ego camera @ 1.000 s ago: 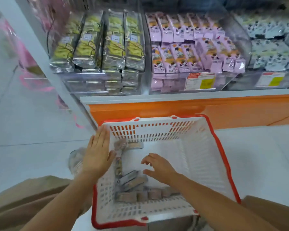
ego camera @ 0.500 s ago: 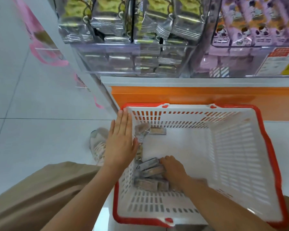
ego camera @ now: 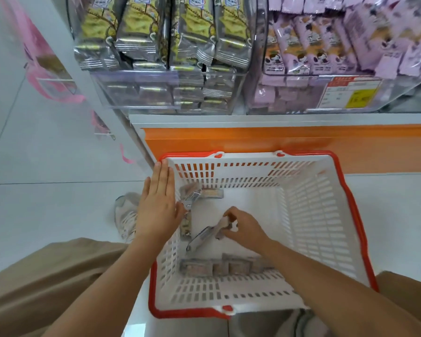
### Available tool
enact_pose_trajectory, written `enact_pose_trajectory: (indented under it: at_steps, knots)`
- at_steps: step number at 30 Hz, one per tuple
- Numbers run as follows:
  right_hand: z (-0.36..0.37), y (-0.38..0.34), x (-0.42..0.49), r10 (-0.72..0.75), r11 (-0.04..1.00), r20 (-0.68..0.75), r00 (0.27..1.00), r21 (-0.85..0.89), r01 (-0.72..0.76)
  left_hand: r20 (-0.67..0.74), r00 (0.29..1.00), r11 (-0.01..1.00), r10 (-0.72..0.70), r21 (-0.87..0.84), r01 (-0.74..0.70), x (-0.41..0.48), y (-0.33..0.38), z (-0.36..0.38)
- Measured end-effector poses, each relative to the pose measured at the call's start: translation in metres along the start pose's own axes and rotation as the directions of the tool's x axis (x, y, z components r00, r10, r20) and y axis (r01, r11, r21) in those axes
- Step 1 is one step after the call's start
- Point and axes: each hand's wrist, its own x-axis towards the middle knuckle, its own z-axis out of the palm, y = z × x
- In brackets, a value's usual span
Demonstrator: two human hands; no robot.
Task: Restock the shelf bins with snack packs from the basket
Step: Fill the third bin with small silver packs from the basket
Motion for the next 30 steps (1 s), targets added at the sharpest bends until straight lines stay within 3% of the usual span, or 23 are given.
enact_pose_trajectory:
  at_steps: [4, 9, 11, 13, 15, 17, 20, 25, 30]
  knots:
    - [-0.043, -0.017, -0.016, 0.051, 0.973, -0.137, 0.989, 0.231, -0.018, 0.023, 1.000, 0.997, 0.001, 0.079, -0.002, 0.000, 0.003, -0.005]
    - [-0.101, -0.036, -0.036, 0.080, 0.909, -0.253, 0.964, 0.415, 0.033, -0.085, 0.992, 0.986, 0.095, -0.132, -0.106, 0.000, 0.031, -0.019]
    - [-0.122, -0.046, -0.047, 0.057, 0.891, -0.301, 0.952, 0.445, 0.087, 0.035, 0.992, 0.898, 0.123, -0.430, -0.096, 0.000, 0.064, -0.036]
    - [-0.142, -0.058, -0.060, 0.040, 0.873, -0.365, 0.930, 0.466, 0.145, 0.144, 0.968, 0.698, 0.206, -0.715, -0.042, 0.000, 0.099, -0.053]
    - [-0.160, -0.071, -0.074, 0.031, 0.853, -0.447, 0.894, 0.478, 0.210, 0.134, 0.939, 0.520, 0.316, -0.853, -0.053, 0.001, 0.129, -0.067]
    - [-0.178, -0.081, -0.088, 0.024, 0.825, -0.524, 0.851, 0.492, 0.279, 0.067, 0.928, 0.422, 0.367, -0.901, -0.102, 0.000, 0.154, -0.081]
    - [-0.206, -0.089, -0.112, 0.005, 0.808, -0.587, 0.810, 0.479, 0.342, -0.038, 0.945, 0.338, 0.323, -0.929, -0.153, 0.001, 0.182, -0.106]
    - [-0.235, -0.087, -0.150, -0.099, 0.887, -0.569, 0.816, 0.320, 0.332, -0.114, 0.952, 0.300, 0.283, -0.932, -0.201, 0.006, 0.219, -0.142]
    - [-0.272, -0.086, -0.175, -0.125, 0.911, -0.664, 0.737, 0.218, 0.351, -0.148, 0.923, 0.208, 0.355, -0.950, -0.232, 0.009, 0.262, -0.173]
